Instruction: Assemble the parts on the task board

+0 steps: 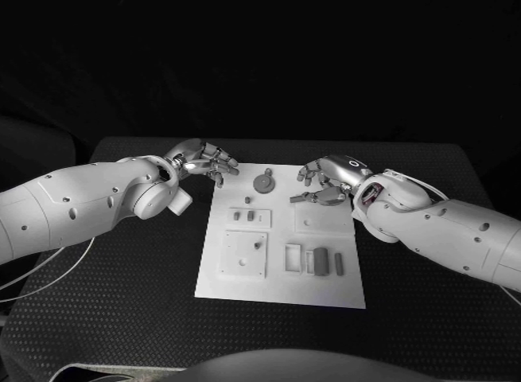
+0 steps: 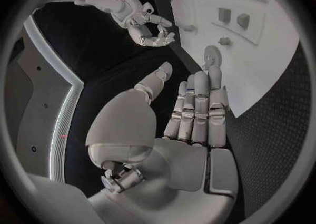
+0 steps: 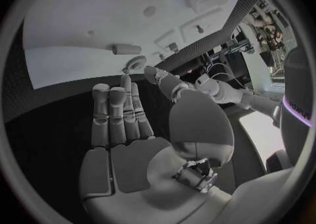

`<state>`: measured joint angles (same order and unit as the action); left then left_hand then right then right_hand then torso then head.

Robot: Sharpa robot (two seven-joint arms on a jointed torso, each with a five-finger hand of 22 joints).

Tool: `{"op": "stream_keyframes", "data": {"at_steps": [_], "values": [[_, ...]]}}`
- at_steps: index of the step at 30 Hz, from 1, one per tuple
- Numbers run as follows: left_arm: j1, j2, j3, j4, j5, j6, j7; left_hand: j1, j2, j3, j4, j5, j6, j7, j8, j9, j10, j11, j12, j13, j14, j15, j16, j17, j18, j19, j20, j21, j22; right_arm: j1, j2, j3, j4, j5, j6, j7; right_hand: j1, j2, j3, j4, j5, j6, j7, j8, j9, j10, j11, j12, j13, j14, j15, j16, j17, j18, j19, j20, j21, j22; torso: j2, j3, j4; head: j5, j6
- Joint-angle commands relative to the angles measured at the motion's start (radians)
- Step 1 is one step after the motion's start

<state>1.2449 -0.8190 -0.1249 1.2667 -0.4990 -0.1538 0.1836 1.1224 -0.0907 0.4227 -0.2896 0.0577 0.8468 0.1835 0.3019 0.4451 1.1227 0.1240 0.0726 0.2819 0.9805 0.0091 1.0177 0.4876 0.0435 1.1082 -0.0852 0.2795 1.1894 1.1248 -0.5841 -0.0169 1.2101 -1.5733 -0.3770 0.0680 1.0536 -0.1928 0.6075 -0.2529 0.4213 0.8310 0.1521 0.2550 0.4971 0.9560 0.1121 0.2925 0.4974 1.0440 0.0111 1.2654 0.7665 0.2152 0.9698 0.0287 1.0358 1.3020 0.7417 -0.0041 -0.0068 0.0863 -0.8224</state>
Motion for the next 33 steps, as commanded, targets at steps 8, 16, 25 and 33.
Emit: {"op": "stream_keyframes", "data": {"at_steps": [8,16,25,33], "values": [[0.001,0.002,0.000,-0.001,-0.001,0.011,0.008,-0.001,-0.001,0.005,0.001,-0.007,0.004,-0.001,0.005,-0.001,-0.005,0.001,-0.002,-0.001,0.002,0.007,-0.002,0.002,0.033,0.006,0.002,-0.004,0.002,0.018,0.038,0.000,-0.008,-0.243,0.139,-0.066,0.011,-0.038,0.003,0.021,-0.002,-0.053,-0.018,-0.013,-0.014,-0.055,0.017,-0.071,-0.085,-0.029,0.007,-0.008,-0.025,0.047,-0.029,0.014,-0.019,-0.001,0.001,-0.0013,-0.0002,0.007,-0.002],[0.001,0.000,0.000,0.000,0.000,0.013,0.005,-0.003,-0.002,0.004,0.001,-0.007,0.004,-0.001,0.004,-0.002,-0.005,0.001,-0.002,-0.001,0.002,0.007,-0.001,0.002,0.033,0.007,0.002,-0.004,0.003,0.031,0.061,-0.012,-0.014,-0.351,0.238,-0.120,0.011,-0.036,-0.006,0.034,-0.002,-0.046,-0.016,0.002,-0.014,-0.004,0.008,-0.048,-0.093,-0.028,-0.001,-0.001,-0.033,0.047,-0.029,0.017,-0.018,0.001,0.000,-0.0010,-0.0027,0.011,-0.005],[0.001,0.001,0.000,0.000,0.000,0.016,0.002,-0.005,-0.003,0.003,0.001,-0.007,0.004,-0.001,0.004,-0.002,-0.005,0.001,-0.002,-0.001,0.002,0.007,-0.001,0.003,0.033,0.007,0.002,-0.004,0.003,0.041,0.096,-0.022,-0.012,-0.448,0.288,-0.195,0.010,-0.050,-0.023,0.062,-0.001,-0.031,-0.015,0.031,-0.022,0.105,-0.033,0.087,0.024,-0.005,-0.040,0.010,-0.058,0.047,-0.005,0.006,-0.016,-0.001,0.000,-0.0012,-0.0001,0.014,-0.007],[0.001,0.004,0.000,-0.002,0.000,0.016,0.001,-0.006,-0.003,0.002,0.002,-0.007,0.004,-0.001,0.004,-0.002,-0.006,0.002,-0.002,-0.002,0.002,0.007,-0.002,0.003,0.034,0.007,0.002,-0.005,0.003,0.051,0.125,-0.028,-0.026,-0.454,0.296,-0.198,0.016,-0.044,-0.022,0.065,-0.001,-0.022,-0.008,0.046,-0.029,0.098,-0.048,0.179,0.116,0.011,-0.054,0.020,-0.069,0.047,0.008,-0.003,-0.011,0.004,0.000,-0.0013,0.0002,0.017,-0.011]]}}
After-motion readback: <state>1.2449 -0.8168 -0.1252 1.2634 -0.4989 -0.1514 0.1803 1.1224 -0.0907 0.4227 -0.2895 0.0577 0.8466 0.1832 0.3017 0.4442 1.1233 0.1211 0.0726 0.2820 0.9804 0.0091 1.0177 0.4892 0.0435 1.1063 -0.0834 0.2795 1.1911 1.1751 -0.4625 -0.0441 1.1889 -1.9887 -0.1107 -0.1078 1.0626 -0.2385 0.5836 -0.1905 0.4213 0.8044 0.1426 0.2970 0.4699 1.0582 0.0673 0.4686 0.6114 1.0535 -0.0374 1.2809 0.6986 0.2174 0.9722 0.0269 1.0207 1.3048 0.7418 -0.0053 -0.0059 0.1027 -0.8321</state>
